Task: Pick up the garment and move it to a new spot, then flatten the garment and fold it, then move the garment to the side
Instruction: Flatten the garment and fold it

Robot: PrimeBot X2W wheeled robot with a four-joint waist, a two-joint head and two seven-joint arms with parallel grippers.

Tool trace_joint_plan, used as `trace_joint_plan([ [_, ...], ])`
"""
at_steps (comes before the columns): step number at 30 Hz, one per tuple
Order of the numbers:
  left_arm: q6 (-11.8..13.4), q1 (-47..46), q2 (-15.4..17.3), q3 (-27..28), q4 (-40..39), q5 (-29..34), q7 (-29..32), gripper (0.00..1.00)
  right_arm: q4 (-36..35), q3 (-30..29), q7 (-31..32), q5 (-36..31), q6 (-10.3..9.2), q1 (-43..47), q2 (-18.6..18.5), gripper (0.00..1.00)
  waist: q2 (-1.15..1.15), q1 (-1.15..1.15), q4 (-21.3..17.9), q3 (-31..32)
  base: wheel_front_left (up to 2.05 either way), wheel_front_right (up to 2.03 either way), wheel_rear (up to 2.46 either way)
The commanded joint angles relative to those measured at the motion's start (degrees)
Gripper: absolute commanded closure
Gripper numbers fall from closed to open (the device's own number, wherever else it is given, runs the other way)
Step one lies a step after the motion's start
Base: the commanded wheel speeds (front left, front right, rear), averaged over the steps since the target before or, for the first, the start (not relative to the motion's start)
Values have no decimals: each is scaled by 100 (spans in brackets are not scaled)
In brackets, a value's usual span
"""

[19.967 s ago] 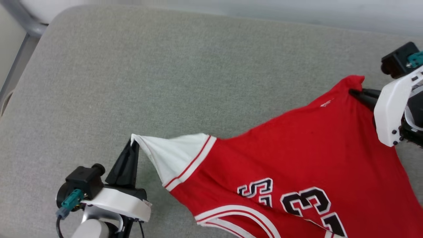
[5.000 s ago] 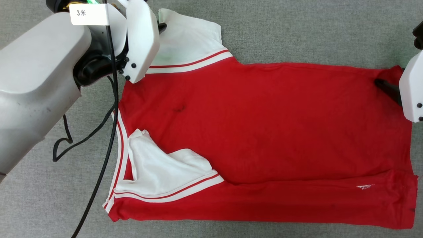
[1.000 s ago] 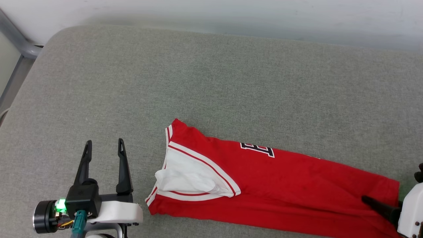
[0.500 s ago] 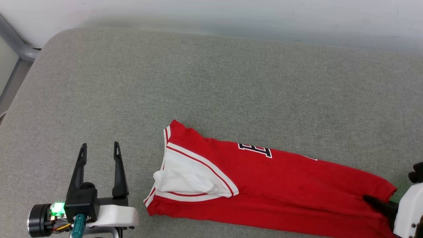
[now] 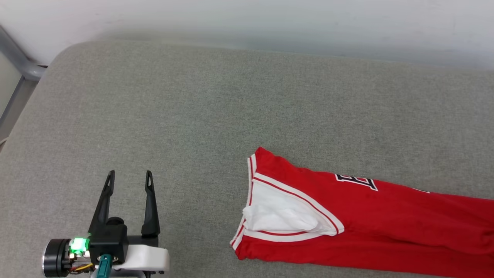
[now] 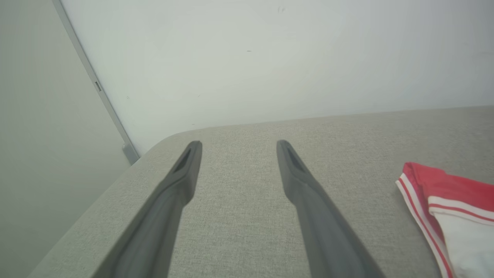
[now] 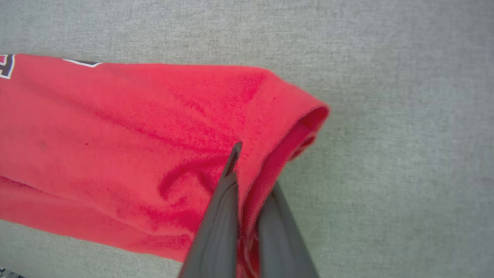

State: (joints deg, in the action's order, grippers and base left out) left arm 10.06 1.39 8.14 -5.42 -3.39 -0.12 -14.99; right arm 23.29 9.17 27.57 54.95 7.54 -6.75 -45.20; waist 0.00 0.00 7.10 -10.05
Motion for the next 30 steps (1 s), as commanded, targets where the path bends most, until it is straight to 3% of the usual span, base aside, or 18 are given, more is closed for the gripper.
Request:
trace_joint_plan([
  [1,-10,63,7,-19,13,29,-28,0,30,-34,-12,35,-11,20,20,100,0,0,-9,24,0,0,0],
  [6,9,154,37,-43,62,28,-28,0,-216,-183,58,172,-9,108,196,100,0,0,-38,149,0,0,0],
  [15,-25,221,73,-81,138,2,-28,0,-1832,-149,346,465,-8,403,587,100,0,0,-72,274,0,0,0],
  [22,-46,69,52,-171,162,27,-28,0,-2650,369,680,153,-8,52,903,100,0,0,-17,196,0,0,0],
  [30,-79,-94,12,-296,199,28,-28,0,-2613,1195,913,-170,-8,-713,1327,100,0,0,152,34,0,0,0],
])
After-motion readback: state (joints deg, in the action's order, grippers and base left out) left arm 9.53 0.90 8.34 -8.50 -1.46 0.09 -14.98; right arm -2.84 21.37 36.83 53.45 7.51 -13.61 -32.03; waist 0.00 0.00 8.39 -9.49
